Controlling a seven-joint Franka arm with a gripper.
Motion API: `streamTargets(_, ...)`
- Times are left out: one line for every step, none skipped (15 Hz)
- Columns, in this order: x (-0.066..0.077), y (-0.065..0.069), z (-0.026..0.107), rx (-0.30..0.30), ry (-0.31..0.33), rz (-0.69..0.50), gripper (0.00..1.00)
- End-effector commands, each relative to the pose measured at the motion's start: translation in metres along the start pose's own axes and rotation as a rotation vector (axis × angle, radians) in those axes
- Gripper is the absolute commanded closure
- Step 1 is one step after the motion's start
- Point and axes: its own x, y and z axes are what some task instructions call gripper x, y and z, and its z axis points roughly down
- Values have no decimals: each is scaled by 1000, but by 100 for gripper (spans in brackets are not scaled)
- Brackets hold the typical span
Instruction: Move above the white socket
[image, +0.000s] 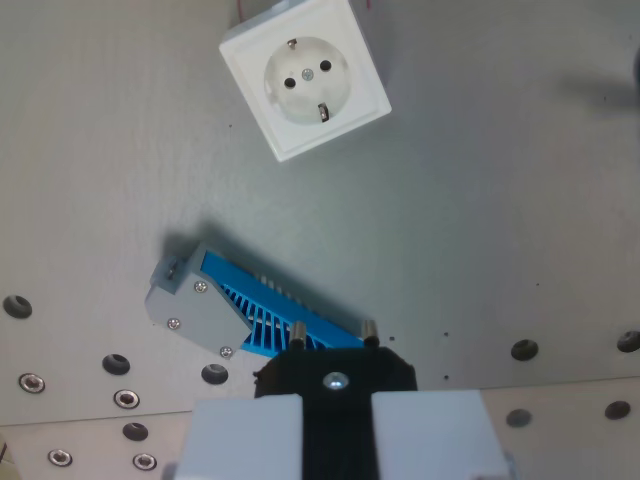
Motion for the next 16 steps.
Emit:
streamTargets(0,0,0,0,1,0,100)
streamTargets(0,0,0,0,1,0,100)
streamTargets(0,0,0,0,1,0,100)
streamTargets(0,0,0,0,1,0,100)
streamTargets(0,0,0,0,1,-2,100)
streamTargets(0,0,0,0,1,-3,100)
streamTargets(0,0,1,0,0,-6,100)
streamTargets(0,0,1,0,0,-9,100)
streamTargets(0,0,1,1,1,-13,100)
streamTargets(0,0,2,1,1,-18,100)
streamTargets(0,0,3,2,1,-23,100)
streamTargets(1,0,4,3,1,-29,100)
streamTargets(1,0,5,4,3,-35,100)
streamTargets(1,0,6,5,6,-40,100)
streamTargets(2,0,8,6,10,-45,100)
streamTargets(2,-1,9,8,15,-52,100)
